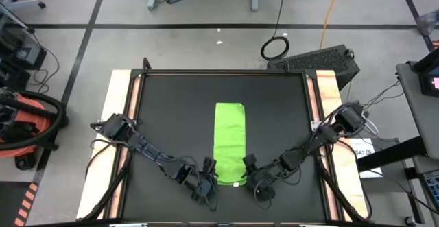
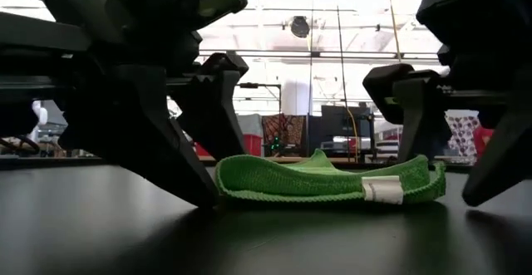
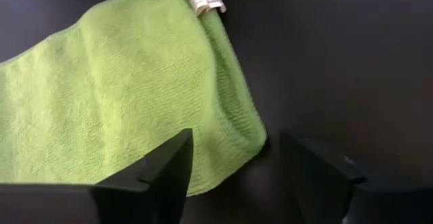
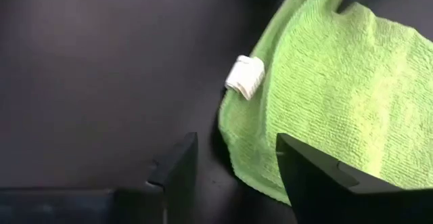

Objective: Roll towel
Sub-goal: Roll the green microfiber towel

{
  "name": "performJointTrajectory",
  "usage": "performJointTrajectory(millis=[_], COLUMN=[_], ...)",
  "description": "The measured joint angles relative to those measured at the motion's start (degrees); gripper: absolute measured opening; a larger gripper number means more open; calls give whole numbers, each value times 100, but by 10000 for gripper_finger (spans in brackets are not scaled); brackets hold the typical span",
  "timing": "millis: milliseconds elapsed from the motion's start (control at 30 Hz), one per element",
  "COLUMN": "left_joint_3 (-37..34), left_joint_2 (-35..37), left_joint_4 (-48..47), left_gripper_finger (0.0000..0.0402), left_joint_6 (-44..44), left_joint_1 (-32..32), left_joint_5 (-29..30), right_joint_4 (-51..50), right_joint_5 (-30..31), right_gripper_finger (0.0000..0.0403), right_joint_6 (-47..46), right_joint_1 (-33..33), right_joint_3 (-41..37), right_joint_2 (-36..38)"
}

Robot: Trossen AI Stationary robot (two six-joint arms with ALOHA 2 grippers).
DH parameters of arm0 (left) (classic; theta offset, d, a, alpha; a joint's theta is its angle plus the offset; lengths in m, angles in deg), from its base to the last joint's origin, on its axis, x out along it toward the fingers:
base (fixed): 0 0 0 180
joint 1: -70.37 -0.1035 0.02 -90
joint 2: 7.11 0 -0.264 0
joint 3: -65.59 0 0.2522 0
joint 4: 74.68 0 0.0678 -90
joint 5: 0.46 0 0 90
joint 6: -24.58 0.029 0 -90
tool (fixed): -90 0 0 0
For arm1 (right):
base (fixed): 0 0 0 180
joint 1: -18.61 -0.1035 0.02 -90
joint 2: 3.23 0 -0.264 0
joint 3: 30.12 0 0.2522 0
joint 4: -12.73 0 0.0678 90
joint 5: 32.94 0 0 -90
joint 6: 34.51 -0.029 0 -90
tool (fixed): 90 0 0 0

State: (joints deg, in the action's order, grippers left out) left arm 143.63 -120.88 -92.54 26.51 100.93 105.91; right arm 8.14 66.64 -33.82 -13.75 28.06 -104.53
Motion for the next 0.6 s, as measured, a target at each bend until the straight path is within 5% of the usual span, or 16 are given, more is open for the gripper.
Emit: performJointTrajectory(millis=[433, 600], left_joint_3=[-5, -17], left_joint_2=[-40, -67], left_joint_4=[156, 438], left_gripper_finger=[162, 101], left_joint_6=[267, 7], left_joint_1=[-5, -23], left_joint_5=[-106, -150], right_joint_4=[162, 225], right_joint_5=[55, 102], right_gripper_finger=[21, 8], right_joint_6=[-350, -862], right_joint_1=[8, 47], right_joint_3=[2, 2], right_joint_2=[-166, -173])
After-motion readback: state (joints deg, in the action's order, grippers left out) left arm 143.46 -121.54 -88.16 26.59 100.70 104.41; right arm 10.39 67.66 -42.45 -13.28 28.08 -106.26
